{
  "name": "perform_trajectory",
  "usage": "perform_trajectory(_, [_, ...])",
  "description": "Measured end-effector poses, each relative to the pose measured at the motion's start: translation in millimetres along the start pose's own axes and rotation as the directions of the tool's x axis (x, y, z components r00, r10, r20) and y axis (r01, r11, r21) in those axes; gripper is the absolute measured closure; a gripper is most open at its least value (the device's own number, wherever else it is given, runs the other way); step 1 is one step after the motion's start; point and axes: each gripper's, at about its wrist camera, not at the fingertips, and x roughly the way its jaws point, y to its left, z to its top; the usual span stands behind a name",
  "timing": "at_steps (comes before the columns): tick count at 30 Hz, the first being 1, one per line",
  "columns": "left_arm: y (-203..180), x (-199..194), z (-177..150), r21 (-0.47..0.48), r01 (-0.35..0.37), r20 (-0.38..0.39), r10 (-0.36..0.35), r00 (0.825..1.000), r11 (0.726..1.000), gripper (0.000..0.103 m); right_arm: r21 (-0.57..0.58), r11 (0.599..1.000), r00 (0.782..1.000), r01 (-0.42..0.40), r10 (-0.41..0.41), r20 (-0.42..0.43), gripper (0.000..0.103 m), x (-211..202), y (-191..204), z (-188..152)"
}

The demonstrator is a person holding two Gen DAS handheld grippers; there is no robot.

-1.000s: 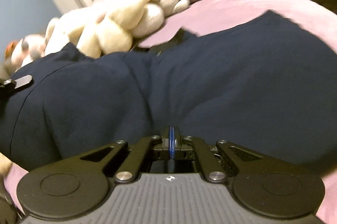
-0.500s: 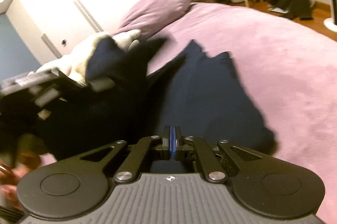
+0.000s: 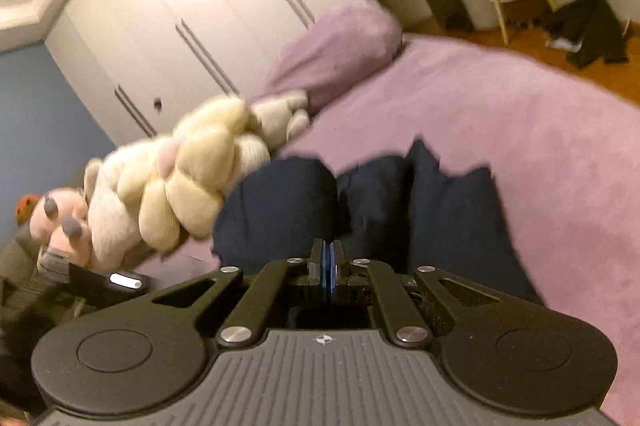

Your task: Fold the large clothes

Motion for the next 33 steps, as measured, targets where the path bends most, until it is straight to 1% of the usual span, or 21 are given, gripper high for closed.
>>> perform_trajectory(1, [5, -7, 5, 0.021, -0.052, 0.042, 0.051, 0.998, 0.998, 0.015, -0.014, 1.000, 1.000, 0.006, -0.007, -0.029, 0.099, 7, -2, -6])
perform_trajectory(2, [9, -9, 8, 0.031, -0.103, 0.072, 0.101, 0.992, 0.994, 0.014, -0.045, 0.998, 0.998, 0.042, -0.044, -0.054, 0.100, 14, -5, -14])
perform_trajectory(4, [26, -10, 16, 0.015, -0.225, 0.111, 0.222, 0.969, 0.974, 0.015, -0.116, 0.982, 0.982, 0.149, -0.160, -0.097, 0.103, 26, -17, -31])
perform_trajectory(5, [38, -8, 20, -0.006, -0.263, 0.116, 0.262, 0.958, 0.965, 0.015, -0.125, 0.979, 0.979, 0.163, -0.176, -0.106, 0.103, 31, -28, -40])
perform_trajectory(7, [57, 3, 27, -0.055, -0.292, 0.094, 0.296, 0.951, 0.955, 0.015, -0.091, 0.988, 0.987, 0.123, -0.131, -0.088, 0.103, 27, -43, -48])
perform_trajectory(9, [72, 18, 31, -0.095, -0.290, 0.048, 0.296, 0.954, 0.952, 0.015, -0.056, 0.991, 0.987, 0.122, -0.127, -0.101, 0.103, 23, -43, -42])
perform_trajectory(11, [82, 31, 33, -0.134, -0.259, 0.006, 0.263, 0.965, 0.956, 0.016, -0.010, 0.993, 0.987, 0.115, -0.115, -0.113, 0.103, 17, -40, -30])
perform_trajectory(13, [89, 43, 33, -0.188, -0.218, -0.019, 0.218, 0.976, 0.958, 0.016, 0.052, 0.996, 0.993, 0.075, -0.070, -0.094, 0.095, 11, -37, -14])
perform_trajectory(14, [92, 44, 31, -0.201, -0.208, -0.021, 0.208, 0.978, 0.957, 0.015, 0.088, 0.995, 0.996, 0.037, -0.029, -0.085, 0.084, 9, -36, -6])
perform_trajectory(15, [93, 45, 30, -0.194, -0.208, -0.021, 0.208, 0.978, 0.959, 0.015, 0.119, 0.993, 0.996, -0.002, 0.012, -0.086, 0.076, 11, -34, 2])
perform_trajectory(16, [90, 47, 30, -0.176, -0.215, -0.022, 0.215, 0.976, 0.961, 0.015, 0.150, 0.988, 0.995, -0.040, 0.053, -0.089, 0.062, 13, -33, 9])
perform_trajectory(17, [92, 44, 33, -0.164, -0.219, -0.024, 0.218, 0.976, 0.962, 0.015, 0.179, 0.981, 0.991, -0.076, 0.094, -0.096, 0.054, 19, -31, 15])
perform_trajectory(19, [85, 50, 37, -0.130, -0.225, -0.024, 0.224, 0.974, 0.966, 0.015, 0.202, 0.974, 0.981, -0.107, 0.136, -0.137, 0.049, 37, -28, 22])
perform_trajectory(21, [75, 55, 38, -0.089, -0.244, -0.025, 0.243, 0.970, 0.966, 0.015, 0.195, 0.974, 0.967, -0.118, 0.157, -0.200, 0.049, 63, -20, 24])
perform_trajectory(22, [70, 56, 37, -0.067, -0.254, -0.027, 0.252, 0.967, 0.965, 0.015, 0.183, 0.977, 0.962, -0.105, 0.147, -0.230, 0.051, 76, -16, 23])
perform_trajectory(25, [49, 50, 30, 0.012, -0.263, -0.020, 0.263, 0.964, 0.965, 0.016, 0.095, 0.995, 0.960, -0.021, 0.047, -0.276, 0.080, 97, -1, 15])
perform_trajectory(26, [41, 44, 24, 0.039, -0.250, -0.017, 0.251, 0.968, 0.967, 0.016, 0.058, 0.998, 0.965, -0.012, 0.027, -0.261, 0.087, 93, 4, 15])
perform_trajectory(28, [23, 42, 15, 0.100, -0.220, -0.020, 0.223, 0.975, 0.970, 0.016, -0.015, 1.000, 0.980, -0.013, 0.009, -0.199, 0.089, 72, 13, 20])
perform_trajectory(30, [6, 50, 5, 0.169, -0.212, -0.022, 0.219, 0.976, 0.963, 0.016, -0.077, 0.997, 0.993, -0.008, -0.002, -0.121, 0.090, 43, 14, 25])
perform_trajectory(31, [2, 55, 1, 0.195, -0.208, -0.026, 0.216, 0.976, 0.959, 0.016, -0.097, 0.995, 0.995, 0.009, -0.018, -0.097, 0.090, 35, 11, 28])
perform_trajectory(33, [-3, 67, -7, 0.240, -0.220, -0.026, 0.233, 0.972, 0.945, 0.015, -0.166, 0.981, 0.990, 0.105, -0.118, -0.074, 0.091, 24, 0, 22])
